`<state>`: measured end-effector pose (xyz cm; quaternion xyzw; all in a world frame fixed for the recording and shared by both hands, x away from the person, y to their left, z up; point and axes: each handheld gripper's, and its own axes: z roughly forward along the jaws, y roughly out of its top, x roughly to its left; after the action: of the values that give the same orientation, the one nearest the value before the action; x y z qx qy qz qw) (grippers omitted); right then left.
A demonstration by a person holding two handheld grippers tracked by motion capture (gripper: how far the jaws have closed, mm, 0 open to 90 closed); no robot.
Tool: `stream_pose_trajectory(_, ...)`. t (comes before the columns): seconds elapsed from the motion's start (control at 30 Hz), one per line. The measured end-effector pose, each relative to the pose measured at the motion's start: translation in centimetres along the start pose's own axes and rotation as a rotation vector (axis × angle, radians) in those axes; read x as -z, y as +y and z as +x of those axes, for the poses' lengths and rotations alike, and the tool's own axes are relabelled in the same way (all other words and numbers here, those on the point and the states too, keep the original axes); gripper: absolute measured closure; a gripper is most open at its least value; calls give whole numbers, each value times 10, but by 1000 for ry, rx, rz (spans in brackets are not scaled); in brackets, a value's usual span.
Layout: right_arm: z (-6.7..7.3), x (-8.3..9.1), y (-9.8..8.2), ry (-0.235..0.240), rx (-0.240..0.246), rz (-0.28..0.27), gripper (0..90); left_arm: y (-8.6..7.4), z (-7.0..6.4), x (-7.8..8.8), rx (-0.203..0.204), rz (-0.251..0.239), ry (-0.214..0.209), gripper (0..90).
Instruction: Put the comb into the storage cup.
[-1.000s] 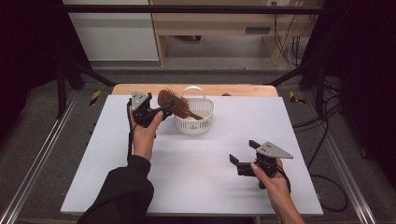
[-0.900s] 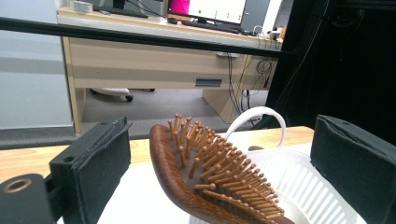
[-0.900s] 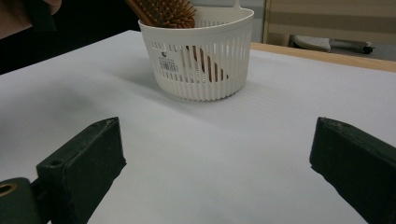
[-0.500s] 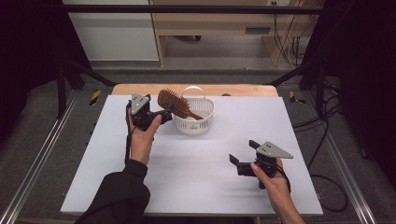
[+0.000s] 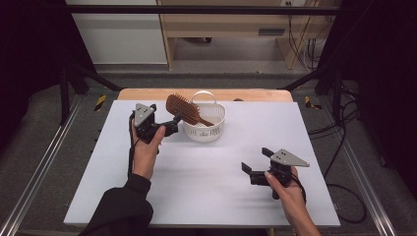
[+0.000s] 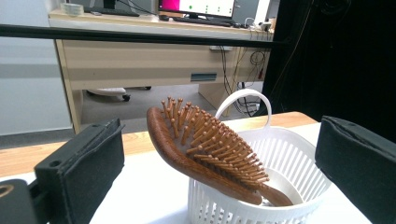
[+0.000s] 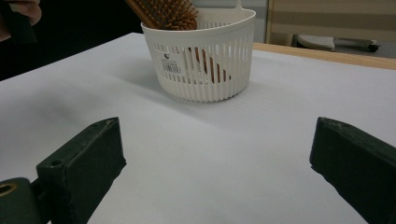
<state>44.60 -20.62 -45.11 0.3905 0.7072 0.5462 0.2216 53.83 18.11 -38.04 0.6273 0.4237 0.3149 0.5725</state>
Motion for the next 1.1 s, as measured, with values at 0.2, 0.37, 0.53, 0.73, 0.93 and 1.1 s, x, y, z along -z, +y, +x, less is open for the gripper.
stream_pose_trajectory(0.2, -2, 0, 0, -3, -16, 6, 33, -5, 0, 7, -3, 6, -9, 11)
stream_pose_trajectory(0.37, 0, -1, 0, -12, -6, 12, 34, -10, 0, 11, -4, 14, -12, 11)
stream_pose_trajectory(0.53, 0, -1, 0, -17, -3, 21, 35, -14, 0, 14, -2, 19, -16, 12)
stream_pose_trajectory(0.73, 1, -1, -1, -16, 0, 22, 35, -18, -2, 16, -6, 28, -17, 12)
stream_pose_trajectory(0.93, 1, -1, -1, -14, -2, 23, 35, -23, -1, 20, -16, 50, -3, 18)
stream_pose_trajectory(1.1, 1, -2, -1, -16, 0, 25, 35, -26, 0, 25, -14, 50, -3, 18)
